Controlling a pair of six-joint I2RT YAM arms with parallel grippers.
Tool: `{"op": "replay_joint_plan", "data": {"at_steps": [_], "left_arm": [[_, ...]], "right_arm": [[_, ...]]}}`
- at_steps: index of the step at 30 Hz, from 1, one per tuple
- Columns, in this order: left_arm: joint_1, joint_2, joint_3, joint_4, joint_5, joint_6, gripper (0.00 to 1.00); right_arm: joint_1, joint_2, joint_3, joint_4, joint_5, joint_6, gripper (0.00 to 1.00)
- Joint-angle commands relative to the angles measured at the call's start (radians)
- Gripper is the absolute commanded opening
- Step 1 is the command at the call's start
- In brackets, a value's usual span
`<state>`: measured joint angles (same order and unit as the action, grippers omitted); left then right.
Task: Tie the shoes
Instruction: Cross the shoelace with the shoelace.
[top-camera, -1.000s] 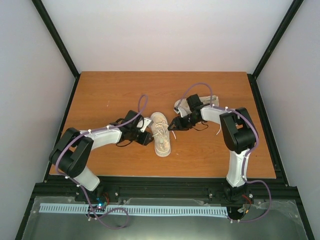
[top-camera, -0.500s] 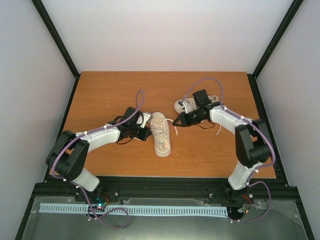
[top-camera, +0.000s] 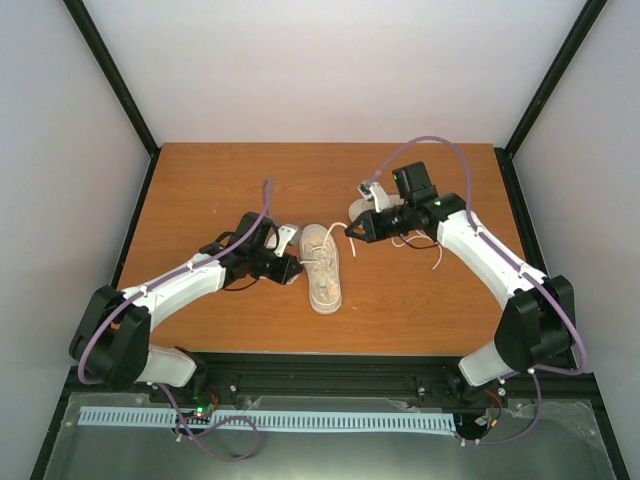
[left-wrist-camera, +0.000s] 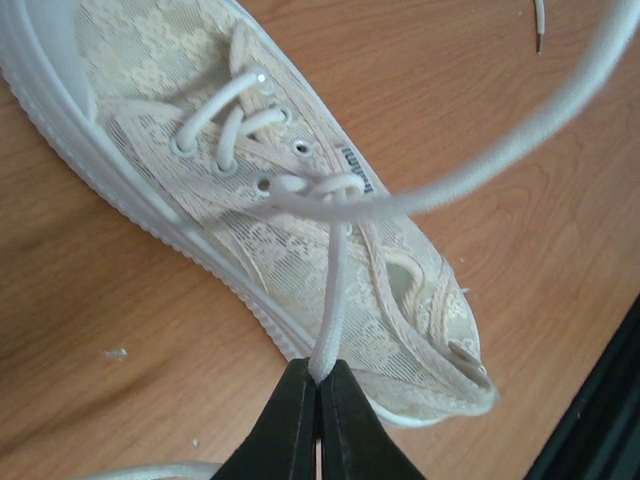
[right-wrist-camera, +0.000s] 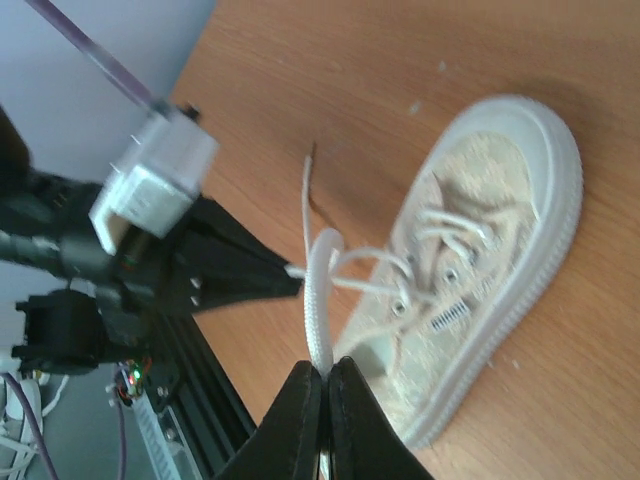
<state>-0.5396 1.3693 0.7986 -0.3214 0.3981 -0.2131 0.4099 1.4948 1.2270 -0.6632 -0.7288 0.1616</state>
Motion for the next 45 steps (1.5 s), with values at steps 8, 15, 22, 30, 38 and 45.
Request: {"op": "replay_joint_plan", "data": {"at_steps": [8, 15, 22, 30, 38, 45], "left_arm": [[-0.007, -0.049, 0.082, -0.124, 0.191, -0.021, 0.04], [-0.016, -0.058, 0.093, -0.109, 0.171, -0.078, 0.04], [-0.015, -0.064, 0.045, -0.126, 0.065, -0.139, 0.03], [-0.007, -0.06, -0.049, -0.237, -0.059, -0.205, 0.03], [0.024, -0.058, -0.136, -0.178, -0.067, -0.243, 0.01], [0.024, -0.139, -0.18, -0.07, -0.01, -0.241, 0.03]], "right_arm": [[0.186, 0.301, 0.287, 0.123, 0.092, 0.142, 0.06], [0.182, 0.323, 0.368, 0.097, 0.196, 0.137, 0.03], [0.104, 0.15, 0.152, 0.073, 0.289, 0.117, 0.03], [0.202, 0.261, 0.25, -0.02, 0.295, -0.064, 0.4], [0.276, 0.505, 0.429, 0.039, 0.336, 0.005, 0.52], [0.32, 0.73, 0.634, 0.012, 0.39, 0.035, 0.52]]}}
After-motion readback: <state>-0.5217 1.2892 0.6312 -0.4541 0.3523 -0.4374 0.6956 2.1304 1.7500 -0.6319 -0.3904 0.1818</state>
